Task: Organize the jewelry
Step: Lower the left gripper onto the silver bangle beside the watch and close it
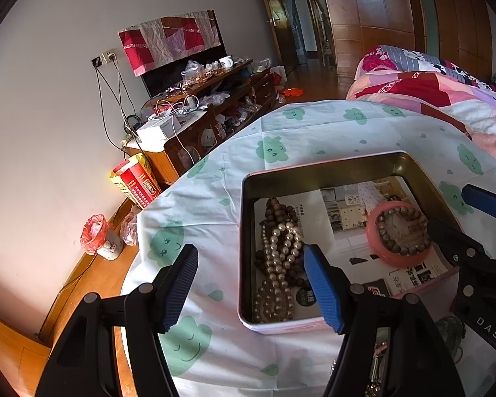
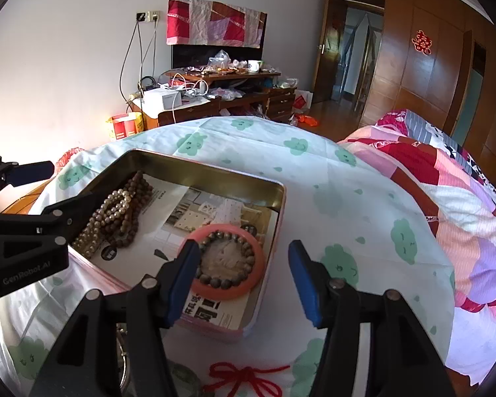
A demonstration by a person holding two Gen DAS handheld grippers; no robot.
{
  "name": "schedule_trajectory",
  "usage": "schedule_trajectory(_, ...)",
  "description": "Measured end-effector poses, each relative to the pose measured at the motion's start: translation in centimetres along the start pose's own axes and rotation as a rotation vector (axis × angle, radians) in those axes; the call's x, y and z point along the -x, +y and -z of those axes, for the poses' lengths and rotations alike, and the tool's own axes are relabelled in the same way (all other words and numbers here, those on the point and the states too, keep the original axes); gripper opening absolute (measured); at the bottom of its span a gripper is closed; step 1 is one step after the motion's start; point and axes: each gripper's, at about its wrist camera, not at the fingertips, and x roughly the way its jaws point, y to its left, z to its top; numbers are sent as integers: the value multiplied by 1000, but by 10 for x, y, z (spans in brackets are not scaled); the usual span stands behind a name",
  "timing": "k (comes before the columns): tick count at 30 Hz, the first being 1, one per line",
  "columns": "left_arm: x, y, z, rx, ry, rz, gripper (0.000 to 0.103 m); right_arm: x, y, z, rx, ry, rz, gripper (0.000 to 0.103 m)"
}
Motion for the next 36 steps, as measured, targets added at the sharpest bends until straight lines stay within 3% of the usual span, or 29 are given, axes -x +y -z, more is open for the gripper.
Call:
schedule_trajectory(7,15,4,13,10,-11,6,67,8,-3,9,-20,4,-3,60)
schedule_trajectory(10,22,5,22,13,-12,7,67,15,-6,13,-26,1,1,65)
schedule_trajectory(23,51,-17,70,-19,24,88,67,40,-11,55,-64,22,-1,65)
schedule_trajectory(31,50,-36,81,-47,41,133,67,39,-24,73,-89,43,44,66)
schedule_trajectory(36,41,-42,87,-75,59,112,67,37,-26,77,-100,50,54,69)
